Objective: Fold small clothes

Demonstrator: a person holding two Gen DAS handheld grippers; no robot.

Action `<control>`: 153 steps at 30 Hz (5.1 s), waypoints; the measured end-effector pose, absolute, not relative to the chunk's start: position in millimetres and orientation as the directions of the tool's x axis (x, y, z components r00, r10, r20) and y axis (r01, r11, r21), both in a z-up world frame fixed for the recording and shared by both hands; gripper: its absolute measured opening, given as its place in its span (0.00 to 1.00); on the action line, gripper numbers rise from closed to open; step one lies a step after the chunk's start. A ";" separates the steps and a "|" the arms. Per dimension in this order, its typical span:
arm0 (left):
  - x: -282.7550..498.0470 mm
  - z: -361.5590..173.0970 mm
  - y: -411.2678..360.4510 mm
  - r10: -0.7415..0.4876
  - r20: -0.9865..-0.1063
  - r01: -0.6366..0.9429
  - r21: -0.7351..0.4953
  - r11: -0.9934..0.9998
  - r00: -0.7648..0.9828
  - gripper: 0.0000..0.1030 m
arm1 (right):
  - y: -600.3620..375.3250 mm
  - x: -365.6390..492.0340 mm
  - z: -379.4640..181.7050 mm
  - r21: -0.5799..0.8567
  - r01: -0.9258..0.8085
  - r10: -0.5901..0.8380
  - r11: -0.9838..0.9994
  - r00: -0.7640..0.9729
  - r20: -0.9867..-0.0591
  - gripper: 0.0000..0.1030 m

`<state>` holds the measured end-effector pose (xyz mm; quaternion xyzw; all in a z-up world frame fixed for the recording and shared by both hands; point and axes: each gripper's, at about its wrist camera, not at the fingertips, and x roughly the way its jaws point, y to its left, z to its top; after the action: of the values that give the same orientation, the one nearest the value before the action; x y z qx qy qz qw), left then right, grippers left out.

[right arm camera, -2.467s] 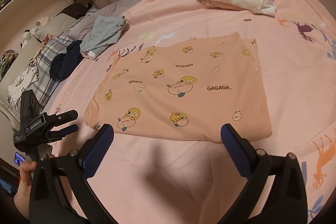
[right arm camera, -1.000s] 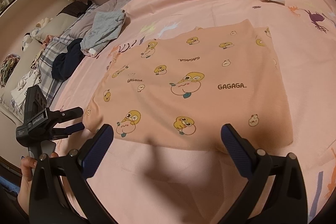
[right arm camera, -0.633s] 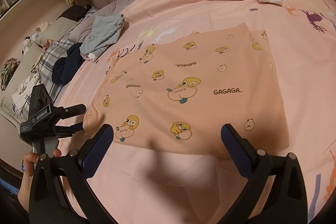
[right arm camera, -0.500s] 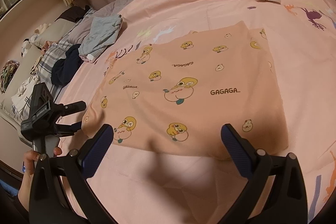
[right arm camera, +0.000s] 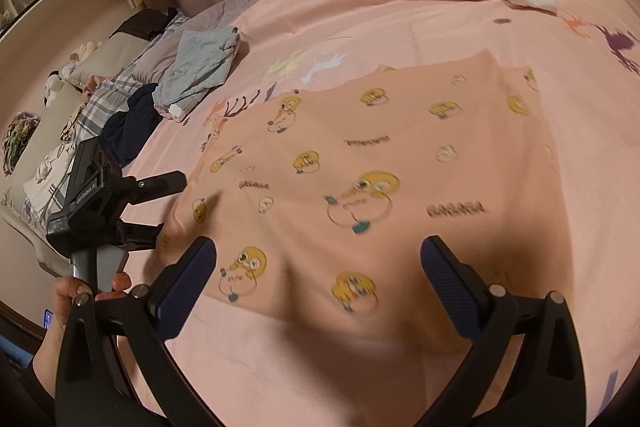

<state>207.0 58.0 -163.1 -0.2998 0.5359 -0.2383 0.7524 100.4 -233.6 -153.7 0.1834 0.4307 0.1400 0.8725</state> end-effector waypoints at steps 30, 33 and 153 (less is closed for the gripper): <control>208.3 -130.8 45.9 -0.507 -0.772 0.084 -0.517 0.852 0.383 0.27 | -179.3 196.5 -149.8 0.222 -0.122 0.253 0.967 0.523 -0.814 0.23; 204.9 -123.4 41.9 -0.492 -0.774 0.105 -0.494 0.863 0.399 0.27 | -177.7 173.0 -151.6 0.235 -0.152 0.280 0.960 0.519 -0.808 0.23; 149.4 -146.7 -131.3 -0.576 -0.805 0.469 -0.458 0.755 0.140 0.22 | -303.7 72.6 -161.1 0.096 -0.080 0.124 0.992 0.583 -0.803 0.25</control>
<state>149.4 -131.3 -146.7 -0.0479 0.5564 -0.3466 0.7536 72.6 -303.7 -161.1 0.0246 0.4530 0.0573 0.8893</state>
